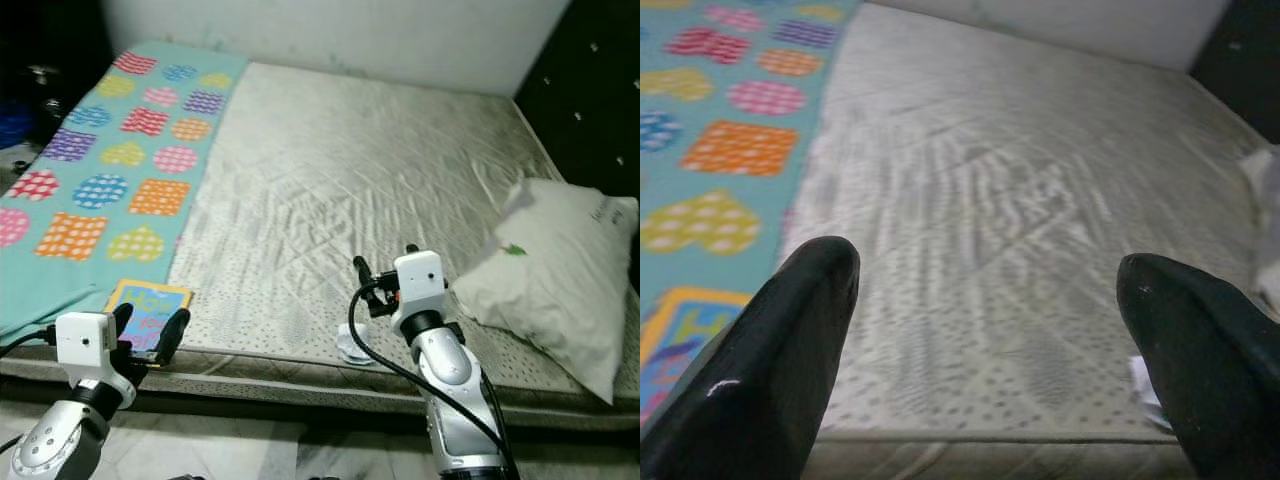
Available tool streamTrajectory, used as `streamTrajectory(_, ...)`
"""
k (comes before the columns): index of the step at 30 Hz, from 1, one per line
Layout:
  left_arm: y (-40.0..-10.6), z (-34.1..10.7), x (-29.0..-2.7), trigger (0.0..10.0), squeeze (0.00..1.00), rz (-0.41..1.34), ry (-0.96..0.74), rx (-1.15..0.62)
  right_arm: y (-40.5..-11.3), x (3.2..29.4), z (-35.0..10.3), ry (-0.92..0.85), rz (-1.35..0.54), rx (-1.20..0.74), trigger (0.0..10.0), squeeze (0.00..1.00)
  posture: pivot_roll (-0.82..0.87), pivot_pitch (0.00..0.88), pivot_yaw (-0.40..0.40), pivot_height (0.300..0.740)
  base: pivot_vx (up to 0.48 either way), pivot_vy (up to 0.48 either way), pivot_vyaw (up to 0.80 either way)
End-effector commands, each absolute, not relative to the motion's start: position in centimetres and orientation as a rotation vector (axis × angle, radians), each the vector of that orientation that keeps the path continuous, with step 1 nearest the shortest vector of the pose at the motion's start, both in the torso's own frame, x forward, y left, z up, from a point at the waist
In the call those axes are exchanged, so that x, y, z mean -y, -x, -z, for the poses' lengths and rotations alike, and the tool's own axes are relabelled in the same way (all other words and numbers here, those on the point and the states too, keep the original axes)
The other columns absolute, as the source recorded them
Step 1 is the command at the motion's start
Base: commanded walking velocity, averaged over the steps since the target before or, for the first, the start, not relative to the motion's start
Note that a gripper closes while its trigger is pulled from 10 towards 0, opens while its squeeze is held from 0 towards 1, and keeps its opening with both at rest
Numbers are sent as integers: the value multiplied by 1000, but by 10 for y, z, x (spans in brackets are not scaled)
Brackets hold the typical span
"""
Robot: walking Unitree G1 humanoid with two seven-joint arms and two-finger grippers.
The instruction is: Clean up the room
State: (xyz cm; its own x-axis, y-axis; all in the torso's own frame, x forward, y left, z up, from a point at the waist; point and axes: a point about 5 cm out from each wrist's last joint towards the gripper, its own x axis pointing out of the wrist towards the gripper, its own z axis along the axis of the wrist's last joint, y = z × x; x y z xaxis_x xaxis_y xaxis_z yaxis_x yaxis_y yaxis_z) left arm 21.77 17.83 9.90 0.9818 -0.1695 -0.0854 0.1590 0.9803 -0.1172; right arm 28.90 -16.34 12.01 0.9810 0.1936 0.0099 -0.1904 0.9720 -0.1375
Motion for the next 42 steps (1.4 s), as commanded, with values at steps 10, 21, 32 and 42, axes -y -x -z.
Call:
streamTrajectory(10,-215,-101,-158,10000,0,189,85,-58,-287,182,-118,149,-123,20,10000,0,2,152,-88,740,0,0,-391)
streamTrajectory(21,-209,-101,-162,10000,0,140,143,-73,-290,179,-114,134,-121,6,10000,0,25,172,-88,740,0,0,-166)
streamTrajectory(32,-211,-103,-155,10000,0,185,172,-63,-290,180,-114,151,-120,16,10000,0,15,167,-88,740,0,0,-276)
streamTrajectory(42,-212,-103,-153,10000,0,189,178,-62,-293,180,-116,155,-126,22,10000,0,15,157,-95,740,0,0,0)
